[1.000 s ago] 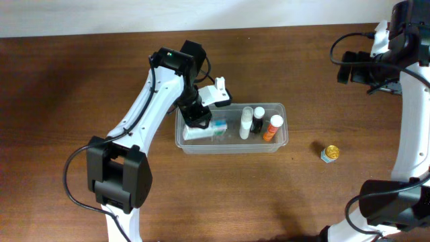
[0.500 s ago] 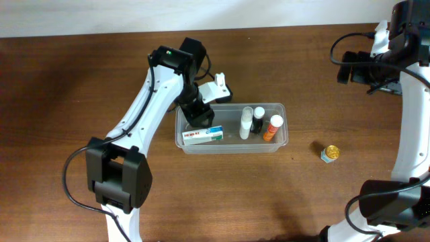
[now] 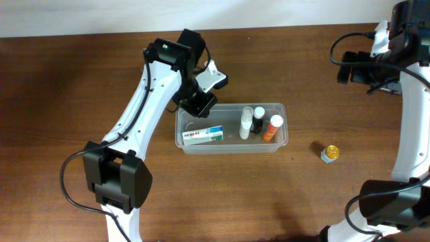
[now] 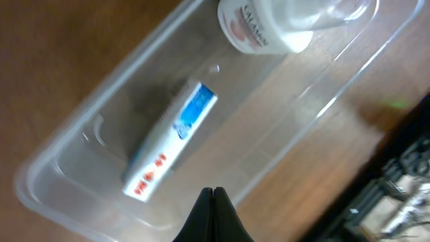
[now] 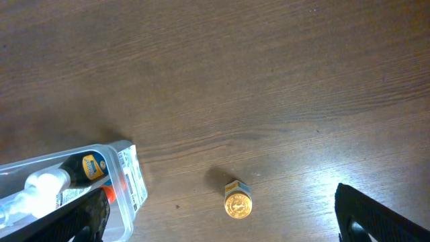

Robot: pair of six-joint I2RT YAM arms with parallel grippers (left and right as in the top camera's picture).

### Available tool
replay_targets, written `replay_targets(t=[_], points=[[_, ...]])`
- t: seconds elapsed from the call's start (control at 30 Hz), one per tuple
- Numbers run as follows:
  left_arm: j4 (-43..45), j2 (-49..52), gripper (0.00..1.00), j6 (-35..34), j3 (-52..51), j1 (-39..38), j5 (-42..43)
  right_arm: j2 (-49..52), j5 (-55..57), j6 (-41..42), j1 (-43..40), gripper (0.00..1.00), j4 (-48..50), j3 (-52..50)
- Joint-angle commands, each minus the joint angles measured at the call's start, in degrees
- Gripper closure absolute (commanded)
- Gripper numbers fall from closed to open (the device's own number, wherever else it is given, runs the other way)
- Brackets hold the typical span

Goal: Pack container
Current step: 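Open left gripper and push the box flat, then raise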

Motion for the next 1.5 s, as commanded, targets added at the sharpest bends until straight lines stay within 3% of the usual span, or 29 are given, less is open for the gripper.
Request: replay_targets(t=[0.0, 0.23, 0.53, 1.13, 1.47], points=[[-2.08, -1.03, 0.99, -7.37, 0.72, -0.42, -0.48, -0.59, 0.5, 0.26, -0.26, 0.02, 0.02, 0.85], [-5.14, -1.03, 0.99, -9.92, -1.99, -3.32, -3.82, -0.59, 0.5, 0.26, -0.26, 0.02, 0.02, 0.85], [2.62, -1.03, 0.99, -17.53, -13.57, -7.13, -12.81, -0.59, 0.5, 0.26, -0.26, 0.02, 0.02, 0.85], [18.16, -1.03, 1.0, -17.66, -24.0, -7.13, -13.27, -0.59, 0.5, 0.26, -0.26, 0.01, 0.02, 0.85], [21.73, -1.92, 1.0, -19.08, -23.85, -7.13, -20.06, -0.59, 0.5, 0.26, -0.26, 0.02, 0.02, 0.85]])
